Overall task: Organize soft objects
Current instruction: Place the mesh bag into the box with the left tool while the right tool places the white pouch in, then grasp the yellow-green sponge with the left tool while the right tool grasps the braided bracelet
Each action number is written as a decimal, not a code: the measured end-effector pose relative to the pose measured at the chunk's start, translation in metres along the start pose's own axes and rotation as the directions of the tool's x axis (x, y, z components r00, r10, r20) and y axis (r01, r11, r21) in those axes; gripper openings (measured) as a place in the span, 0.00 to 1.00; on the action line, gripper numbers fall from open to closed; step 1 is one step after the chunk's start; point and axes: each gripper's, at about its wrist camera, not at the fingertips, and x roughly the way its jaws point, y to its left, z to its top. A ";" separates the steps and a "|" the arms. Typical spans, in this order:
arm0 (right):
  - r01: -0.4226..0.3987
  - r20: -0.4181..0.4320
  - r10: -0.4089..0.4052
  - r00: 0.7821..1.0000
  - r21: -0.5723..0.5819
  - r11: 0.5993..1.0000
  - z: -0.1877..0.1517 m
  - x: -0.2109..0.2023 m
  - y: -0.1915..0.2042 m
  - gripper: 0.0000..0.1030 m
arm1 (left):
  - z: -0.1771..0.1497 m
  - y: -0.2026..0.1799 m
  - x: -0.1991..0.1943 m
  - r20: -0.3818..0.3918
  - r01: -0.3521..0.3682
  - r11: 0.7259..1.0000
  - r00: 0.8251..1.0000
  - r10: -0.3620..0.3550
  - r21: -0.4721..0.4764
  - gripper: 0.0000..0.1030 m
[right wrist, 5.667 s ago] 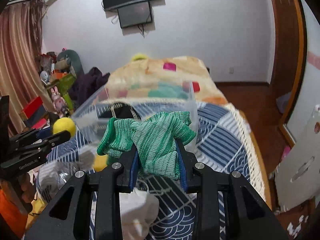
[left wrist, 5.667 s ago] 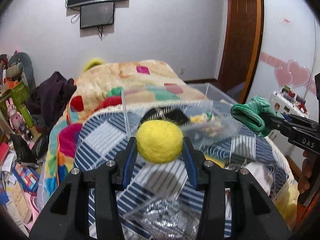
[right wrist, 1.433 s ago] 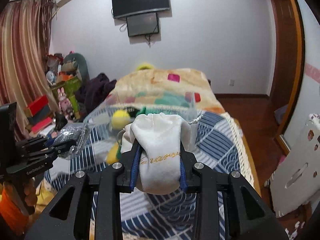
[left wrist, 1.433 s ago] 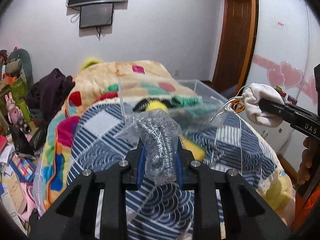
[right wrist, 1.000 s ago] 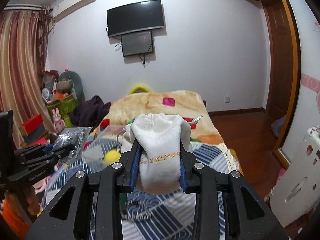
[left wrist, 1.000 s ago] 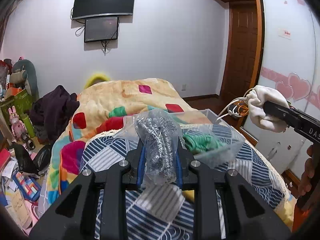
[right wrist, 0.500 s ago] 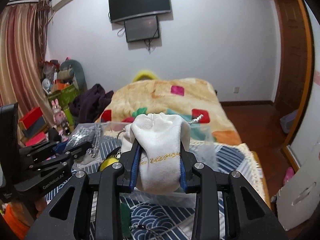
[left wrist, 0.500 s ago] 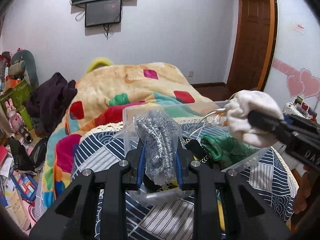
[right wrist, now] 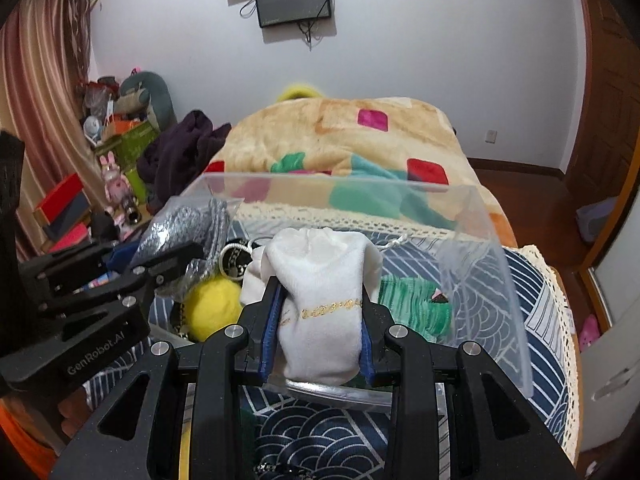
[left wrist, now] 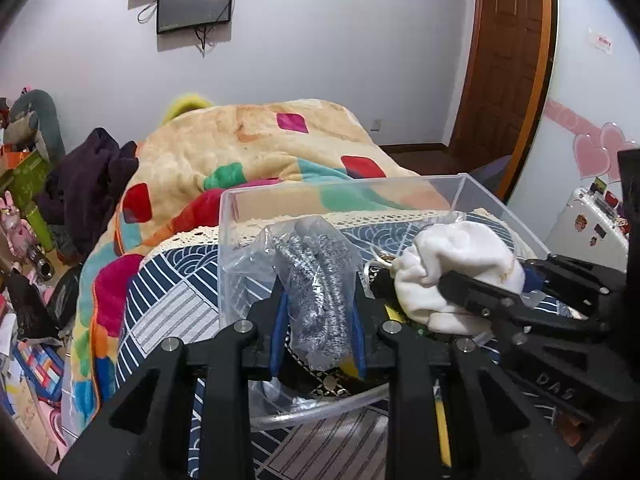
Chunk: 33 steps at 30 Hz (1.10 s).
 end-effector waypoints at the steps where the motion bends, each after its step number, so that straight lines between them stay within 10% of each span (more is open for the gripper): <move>1: 0.005 -0.001 -0.005 1.000 -0.006 1.000 0.000 0.000 0.001 0.31 | 0.000 -0.001 -0.001 0.001 -0.004 1.000 1.000 0.004 0.007 0.27; 21: 0.100 0.121 -0.094 0.988 -0.043 0.994 -0.009 -0.056 -0.005 0.65 | -0.013 -0.017 -0.067 0.089 0.056 0.998 0.994 -0.057 0.011 0.54; 33: 0.061 0.063 -0.063 0.996 0.020 0.998 -0.054 -0.064 -0.022 0.67 | -0.060 -0.057 -0.048 -0.048 0.129 0.991 0.991 -0.127 0.030 0.58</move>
